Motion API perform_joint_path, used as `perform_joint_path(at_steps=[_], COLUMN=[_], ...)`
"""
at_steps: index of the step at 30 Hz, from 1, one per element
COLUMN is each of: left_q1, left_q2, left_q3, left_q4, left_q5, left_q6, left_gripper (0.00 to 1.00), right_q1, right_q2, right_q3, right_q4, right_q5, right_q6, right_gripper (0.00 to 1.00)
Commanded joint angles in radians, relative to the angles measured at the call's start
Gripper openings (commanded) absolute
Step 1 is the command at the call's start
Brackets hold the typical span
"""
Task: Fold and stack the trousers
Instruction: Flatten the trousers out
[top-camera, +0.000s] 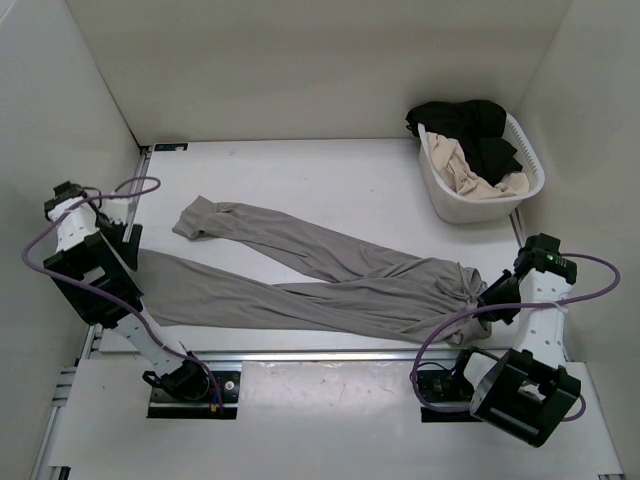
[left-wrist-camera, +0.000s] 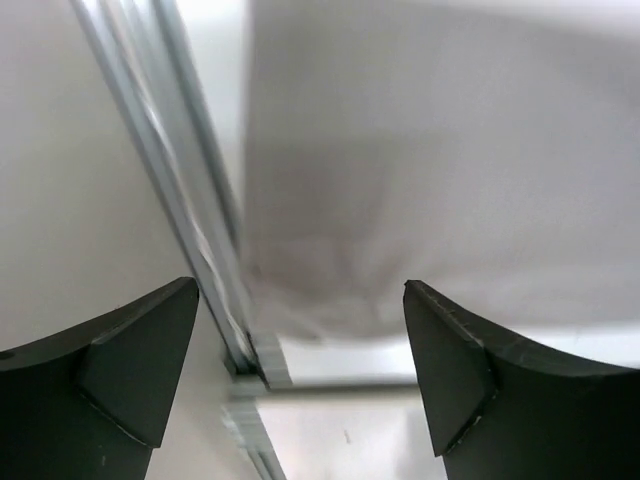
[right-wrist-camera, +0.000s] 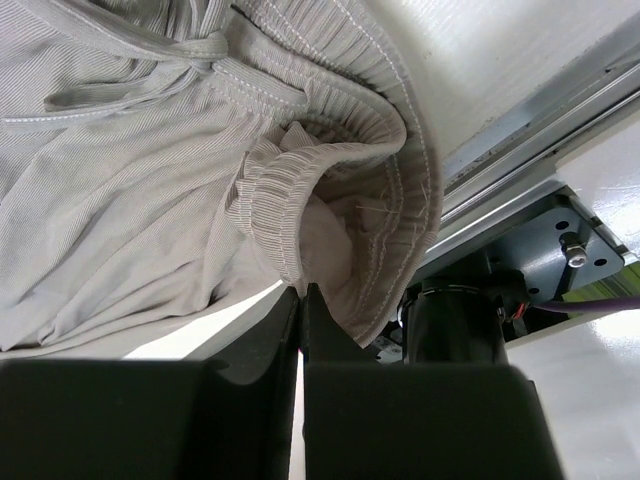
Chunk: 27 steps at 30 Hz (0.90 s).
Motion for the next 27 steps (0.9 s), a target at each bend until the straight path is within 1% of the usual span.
perform_joint_path(at_steps=[1, 2, 4, 8, 10, 12, 13, 16, 18, 19, 20, 21, 22, 23, 25, 26, 27], left_q1=[-0.077, -0.077, -0.102, -0.113, -0.140, -0.140, -0.140, -0.140, -0.140, -0.140, -0.140, -0.140, -0.140, -0.140, -0.140, -0.140, -0.140], left_q2=[0.020, 0.087, 0.184, 0.286, 0.320, 0.363, 0.363, 0.351, 0.340, 0.331, 0.331, 0.321, 0.321, 0.308, 0.283, 0.283, 0.269], left_q3=[0.109, 0.135, 0.207, 0.290, 0.316, 0.316, 0.304, 0.226, 0.165, 0.146, 0.128, 0.103, 0.103, 0.103, 0.143, 0.173, 0.266], left_q4=[0.085, 0.085, 0.085, 0.085, 0.085, 0.085, 0.085, 0.085, 0.085, 0.085, 0.085, 0.085, 0.085, 0.085, 0.085, 0.067, 0.051], left_q5=[0.089, 0.077, 0.040, 0.091, 0.076, 0.034, 0.023, 0.023, 0.014, 0.014, 0.014, 0.023, 0.023, 0.058, 0.083, 0.094, 0.107], left_q6=[-0.104, -0.121, -0.162, -0.187, -0.199, -0.213, -0.213, -0.204, -0.195, -0.184, -0.184, -0.184, -0.173, -0.173, -0.173, -0.173, -0.173], left_gripper=[0.93, 0.89, 0.86, 0.86, 0.87, 0.85, 0.82, 0.77, 0.63, 0.53, 0.36, 0.14, 0.14, 0.14, 0.14, 0.14, 0.14], right_q1=[-0.006, -0.006, -0.006, -0.006, -0.006, -0.006, -0.006, -0.006, -0.006, -0.006, -0.006, -0.006, -0.006, -0.006, -0.006, -0.015, -0.015], right_q2=[0.014, 0.014, 0.014, 0.014, 0.014, 0.014, 0.014, 0.001, 0.001, 0.001, 0.012, 0.024, 0.024, 0.041, 0.090, 0.116, 0.186], right_q3=[0.026, 0.036, 0.036, 0.036, 0.025, 0.025, 0.025, 0.051, 0.077, 0.077, 0.077, 0.086, 0.086, 0.086, 0.086, 0.112, 0.140], right_q4=[0.019, 0.019, 0.019, 0.037, 0.037, 0.025, 0.025, 0.002, -0.007, -0.007, -0.007, 0.008, 0.018, 0.032, 0.084, 0.103, 0.114], right_q5=[-0.020, -0.020, -0.020, -0.031, -0.031, -0.031, -0.031, 0.006, 0.015, 0.015, 0.015, 0.015, 0.015, -0.002, -0.028, -0.052, -0.062], right_q6=[-0.013, -0.013, -0.013, -0.013, -0.013, -0.013, -0.013, -0.013, -0.013, -0.013, -0.013, -0.013, -0.013, -0.013, -0.013, -0.013, -0.013], right_gripper=[0.00, 0.00, 0.00, 0.00, 0.00, 0.00, 0.00, 0.00, 0.00, 0.00, 0.00, 0.00, 0.00, 0.00, 0.00, 0.00, 0.00])
